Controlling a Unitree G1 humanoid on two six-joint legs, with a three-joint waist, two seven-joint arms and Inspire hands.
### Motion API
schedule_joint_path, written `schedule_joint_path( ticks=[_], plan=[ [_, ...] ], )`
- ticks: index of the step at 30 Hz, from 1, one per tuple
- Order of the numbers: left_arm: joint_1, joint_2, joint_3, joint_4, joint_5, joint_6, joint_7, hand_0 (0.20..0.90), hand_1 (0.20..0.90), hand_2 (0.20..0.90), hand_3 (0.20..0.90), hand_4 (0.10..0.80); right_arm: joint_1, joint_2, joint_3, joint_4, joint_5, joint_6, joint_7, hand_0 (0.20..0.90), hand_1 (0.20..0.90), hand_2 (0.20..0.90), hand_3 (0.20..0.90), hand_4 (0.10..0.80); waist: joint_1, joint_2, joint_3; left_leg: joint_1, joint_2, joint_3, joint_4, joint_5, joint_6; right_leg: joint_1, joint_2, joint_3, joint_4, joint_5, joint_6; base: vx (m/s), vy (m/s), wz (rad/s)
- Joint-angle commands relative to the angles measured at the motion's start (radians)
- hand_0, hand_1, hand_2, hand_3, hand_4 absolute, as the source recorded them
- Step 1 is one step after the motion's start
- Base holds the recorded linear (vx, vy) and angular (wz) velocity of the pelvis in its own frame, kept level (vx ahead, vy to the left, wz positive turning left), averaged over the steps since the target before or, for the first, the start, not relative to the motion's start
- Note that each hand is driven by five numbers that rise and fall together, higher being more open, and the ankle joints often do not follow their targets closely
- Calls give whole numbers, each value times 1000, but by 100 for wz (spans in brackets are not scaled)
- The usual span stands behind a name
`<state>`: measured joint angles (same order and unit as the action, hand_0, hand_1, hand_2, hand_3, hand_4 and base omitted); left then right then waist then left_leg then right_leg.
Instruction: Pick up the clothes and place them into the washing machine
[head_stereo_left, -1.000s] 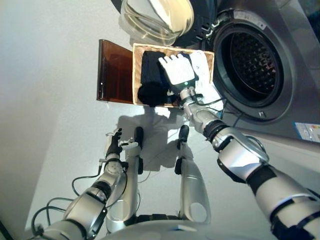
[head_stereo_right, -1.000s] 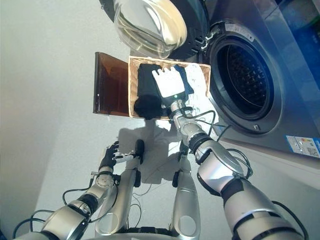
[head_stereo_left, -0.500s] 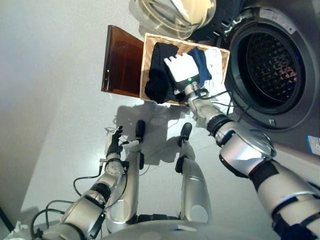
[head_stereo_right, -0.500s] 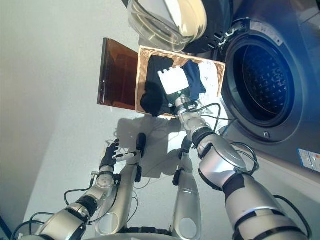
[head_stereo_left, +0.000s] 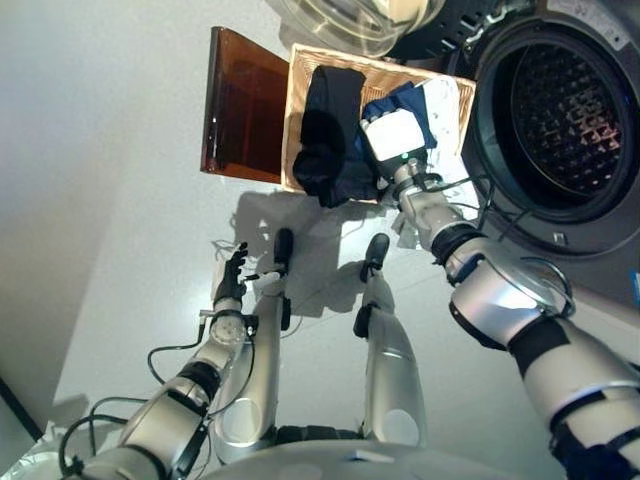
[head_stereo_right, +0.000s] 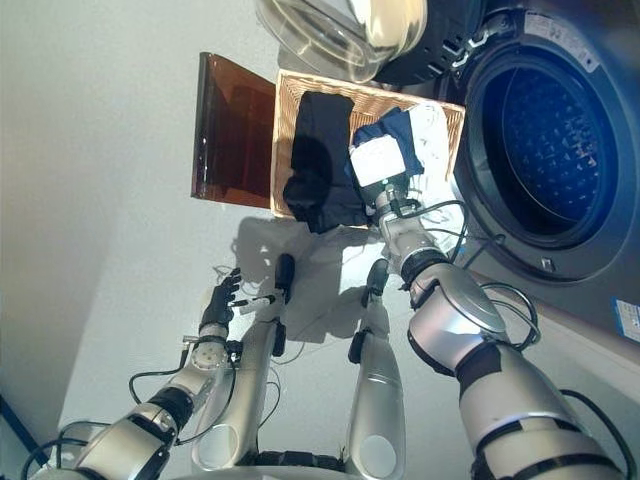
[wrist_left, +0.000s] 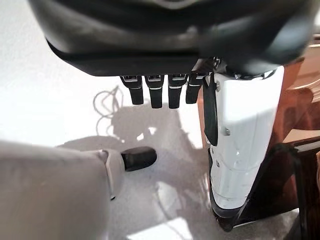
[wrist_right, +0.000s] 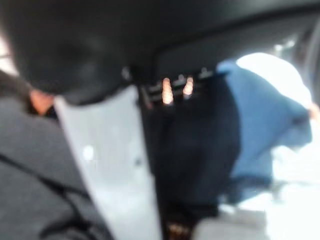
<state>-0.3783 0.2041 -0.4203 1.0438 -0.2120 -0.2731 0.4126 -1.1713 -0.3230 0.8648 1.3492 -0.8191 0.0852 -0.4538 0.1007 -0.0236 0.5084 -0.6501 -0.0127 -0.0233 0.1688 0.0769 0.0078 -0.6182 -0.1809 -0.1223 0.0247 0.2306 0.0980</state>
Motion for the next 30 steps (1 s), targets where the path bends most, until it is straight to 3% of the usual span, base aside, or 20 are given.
schedule_joint_path(
  ticks=[1, 13, 21, 22, 23, 24, 25, 30],
  plan=[
    [55, 36, -31, -98, -16, -47, 3, 900, 900, 900, 900, 800, -133, -132, 36, 46, -12, 34, -3, 900, 900, 900, 900, 800, 16, 58, 12, 53, 31, -6, -181, 107, -98, -3, -10, 4, 111, -100, 33, 0, 0, 0],
    [140, 106, -10, -313, -47, -67, -14, 900, 900, 900, 900, 800, -211, -210, 72, -46, -26, 59, -14, 900, 900, 900, 900, 800, 19, 79, 12, -58, 31, -9, -206, 133, -109, -118, -10, -8, 122, -100, 37, 3, -3, 4],
    [140, 114, 19, -344, -58, -71, 2, 900, 900, 900, 900, 800, -258, -249, 93, -118, -36, 65, -11, 900, 900, 900, 900, 800, 12, 72, 12, -105, 26, -10, -213, 139, -106, -174, -8, 1, 137, -103, 36, 1, 1, 0],
    [138, 112, 21, -339, -57, -70, 4, 900, 900, 900, 900, 800, -258, -251, 89, -127, -35, 66, -13, 831, 831, 831, 831, 751, 10, 71, 12, -107, 26, -9, -212, 138, -106, -177, -8, 1, 137, -103, 36, 4, 12, -4],
    [138, 112, 21, -339, -57, -70, 4, 900, 900, 900, 900, 800, -258, -251, 89, -127, -35, 67, -12, 831, 831, 831, 831, 751, 10, 71, 12, -108, 26, -9, -212, 138, -106, -178, -8, 1, 137, -103, 36, 0, 0, 0],
    [136, 111, 24, -337, -58, -69, 6, 900, 900, 900, 900, 800, -257, -252, 83, -138, -34, 68, -16, 398, 398, 398, 398, 441, 8, 70, 12, -108, 27, -10, -211, 136, -105, -181, -8, 1, 140, -104, 35, 0, 0, 0],
    [126, 106, 18, -330, -64, -75, 13, 900, 900, 900, 900, 800, -319, -243, 82, -137, -18, 82, -20, 200, 200, 200, 200, 300, 8, 69, 12, -108, 26, -9, -210, 136, -105, -182, -7, 0, 141, -105, 34, 0, 0, 0],
    [127, 112, 20, -351, -55, -81, 14, 900, 900, 900, 900, 800, -340, -236, 104, -59, -28, 78, -30, 200, 200, 200, 200, 300, 18, 84, 12, -104, 24, -8, -202, 131, -103, -178, -9, 2, 143, -105, 34, 0, 0, 0]
  ],
)
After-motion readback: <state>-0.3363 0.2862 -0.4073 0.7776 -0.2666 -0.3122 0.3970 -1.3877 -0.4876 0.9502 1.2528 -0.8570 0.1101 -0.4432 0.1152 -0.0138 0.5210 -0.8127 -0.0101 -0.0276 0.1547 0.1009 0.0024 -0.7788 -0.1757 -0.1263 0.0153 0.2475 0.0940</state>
